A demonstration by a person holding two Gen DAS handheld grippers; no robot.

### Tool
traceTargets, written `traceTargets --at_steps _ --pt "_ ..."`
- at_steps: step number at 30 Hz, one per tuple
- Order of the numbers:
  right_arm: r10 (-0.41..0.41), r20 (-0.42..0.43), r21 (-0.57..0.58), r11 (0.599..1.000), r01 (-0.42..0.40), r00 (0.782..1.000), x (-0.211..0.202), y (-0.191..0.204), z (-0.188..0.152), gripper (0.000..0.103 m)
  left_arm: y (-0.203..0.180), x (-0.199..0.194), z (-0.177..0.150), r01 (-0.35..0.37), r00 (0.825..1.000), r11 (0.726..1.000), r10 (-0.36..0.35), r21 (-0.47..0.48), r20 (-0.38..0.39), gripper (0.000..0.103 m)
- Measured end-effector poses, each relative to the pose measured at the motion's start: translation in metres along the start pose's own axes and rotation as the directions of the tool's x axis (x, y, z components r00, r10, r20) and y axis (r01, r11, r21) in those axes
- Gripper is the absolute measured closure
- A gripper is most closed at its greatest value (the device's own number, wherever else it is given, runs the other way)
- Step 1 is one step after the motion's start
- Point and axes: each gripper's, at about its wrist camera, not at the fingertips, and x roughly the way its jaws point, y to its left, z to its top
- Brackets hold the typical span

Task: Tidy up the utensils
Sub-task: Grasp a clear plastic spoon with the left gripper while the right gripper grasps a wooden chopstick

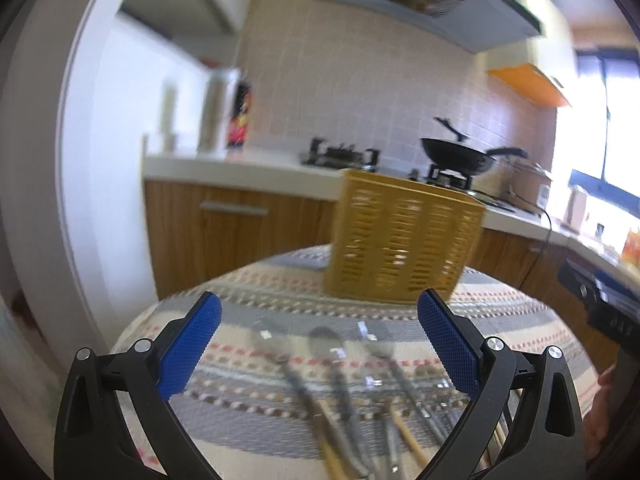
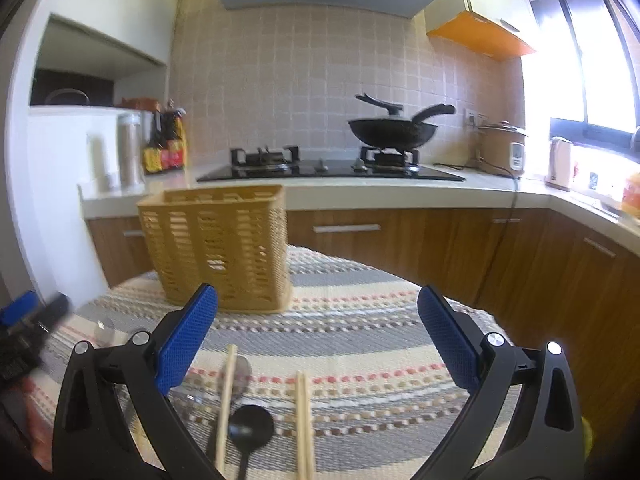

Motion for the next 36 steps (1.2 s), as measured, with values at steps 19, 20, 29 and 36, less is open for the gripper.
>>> traceTargets --at_steps 19,20,29,36 --pt "0.148 -0.546 -0.046 0.978 -0.206 0.824 0.083 0.004 0.020 0.027 0.040 0.118 0.000 0.078 0.742 0.990 -0.139 -0.121 -0.656 0.052" --pt "0.182 -0.581 -0.030 0.969 -0.244 0.793 0.088 0.007 0.016 0.033 0.040 0.124 -0.003 0.065 0.734 0.991 -0.124 -0.114 -0.668 0.056" --pt "0.285 -0.806 0.106 0.932 -0.348 0.519 0.114 0.012 -0.021 0.062 0.021 0.149 -0.002 0.043 0.722 0.999 -0.013 0.026 -0.691 0.069" --pt "0.306 -0.823 0.124 0.919 -0.373 0.479 0.133 0.034 -0.021 0.070 0.006 0.153 0.000 0.053 0.717 0.990 0.051 0.127 -0.695 0.079"
